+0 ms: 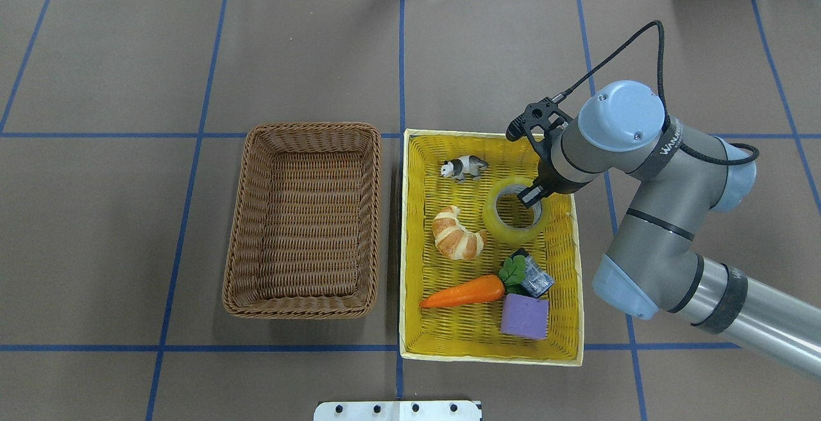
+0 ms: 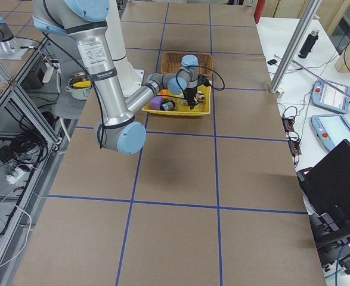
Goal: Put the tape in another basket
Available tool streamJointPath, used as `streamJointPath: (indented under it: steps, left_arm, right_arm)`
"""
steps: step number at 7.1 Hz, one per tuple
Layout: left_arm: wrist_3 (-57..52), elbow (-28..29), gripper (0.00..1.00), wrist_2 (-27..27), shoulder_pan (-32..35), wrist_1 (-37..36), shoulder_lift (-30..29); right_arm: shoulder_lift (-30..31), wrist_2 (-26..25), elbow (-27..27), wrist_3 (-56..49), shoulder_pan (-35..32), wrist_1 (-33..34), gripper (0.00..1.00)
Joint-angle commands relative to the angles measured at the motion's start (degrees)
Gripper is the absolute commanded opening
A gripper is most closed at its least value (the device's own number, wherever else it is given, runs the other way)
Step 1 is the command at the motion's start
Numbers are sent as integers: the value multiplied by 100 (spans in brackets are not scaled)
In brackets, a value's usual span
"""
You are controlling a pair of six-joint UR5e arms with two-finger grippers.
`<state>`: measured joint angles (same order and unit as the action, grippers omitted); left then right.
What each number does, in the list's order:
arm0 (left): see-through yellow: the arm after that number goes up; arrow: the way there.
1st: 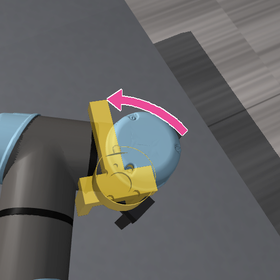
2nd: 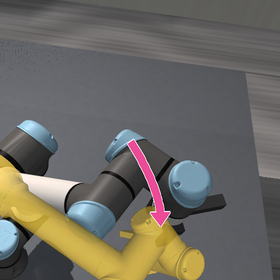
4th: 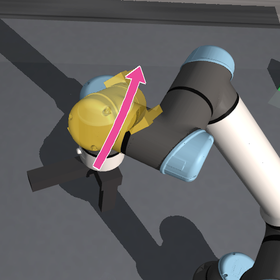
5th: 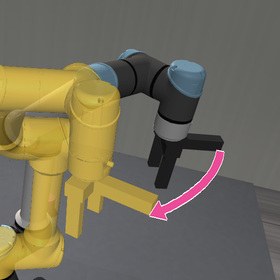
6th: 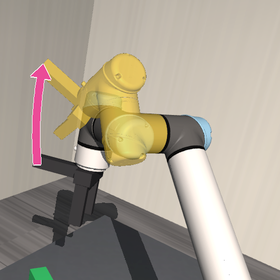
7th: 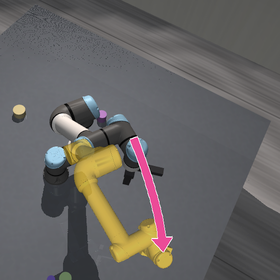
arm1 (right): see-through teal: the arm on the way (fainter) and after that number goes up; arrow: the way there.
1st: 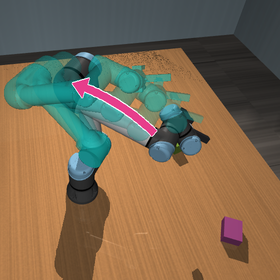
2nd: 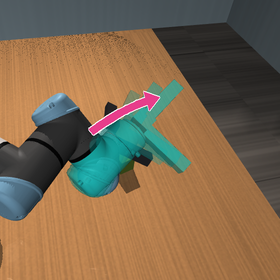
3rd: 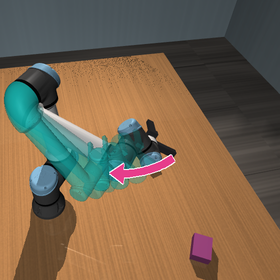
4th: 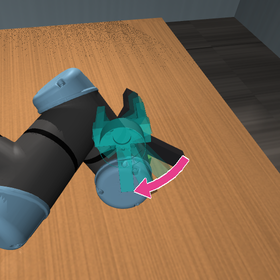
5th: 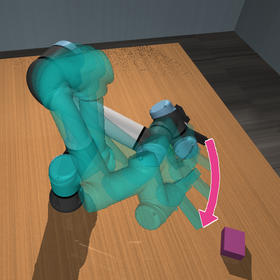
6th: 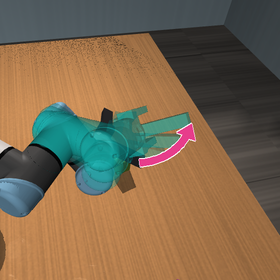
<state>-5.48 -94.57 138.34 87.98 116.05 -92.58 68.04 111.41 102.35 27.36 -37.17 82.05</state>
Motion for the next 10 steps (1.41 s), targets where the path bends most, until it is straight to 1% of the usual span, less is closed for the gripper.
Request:
streamJointPath:
  steps: [1, 2, 3, 4, 5, 6, 7, 8, 9, 10]
  left_arm:
    - [12, 1, 100, 0, 0, 32, 3]
    - [29, -69, 100, 0, 0, 40, -6]
    - [91, -218, 100, 9, 0, 41, -14]
    - [143, -263, 99, 9, -131, 258, -93]
    - [823, -255, 99, 9, -306, 687, -241]
    - [2056, -254, 99, 9, -586, 1309, -461]
    - [3156, -254, 99, 0, -1067, 1907, -715]
    - [4177, -263, 99, 9, -1473, 2295, -1161]
    - [5039, -263, 99, 0, -1981, 2752, -1514]
    - [5962, -237, 99, -69, -2439, 3209, -1883]
  right_arm:
    - [-10, 395, 266, 6, -473, -5, 0]
    - [-19, 512, 451, 67, -841, -31, 0]
    - [-106, 513, 505, 285, -1132, -40, 0]
    - [-203, 443, 471, 888, -1231, -362, 0]
    - [-204, 434, 427, 1512, -1232, -1000, 0]
    - [-247, 120, 418, 2205, -1127, -1294, 0]
    - [-352, -631, 418, 2656, -839, -1549, 0]
    - [-379, -1013, 357, 2869, -610, -1856, 0]
    - [-458, -1069, 260, 2915, -451, -2329, 0]
    - [-633, -1217, 207, 3124, -275, -2464, 0]
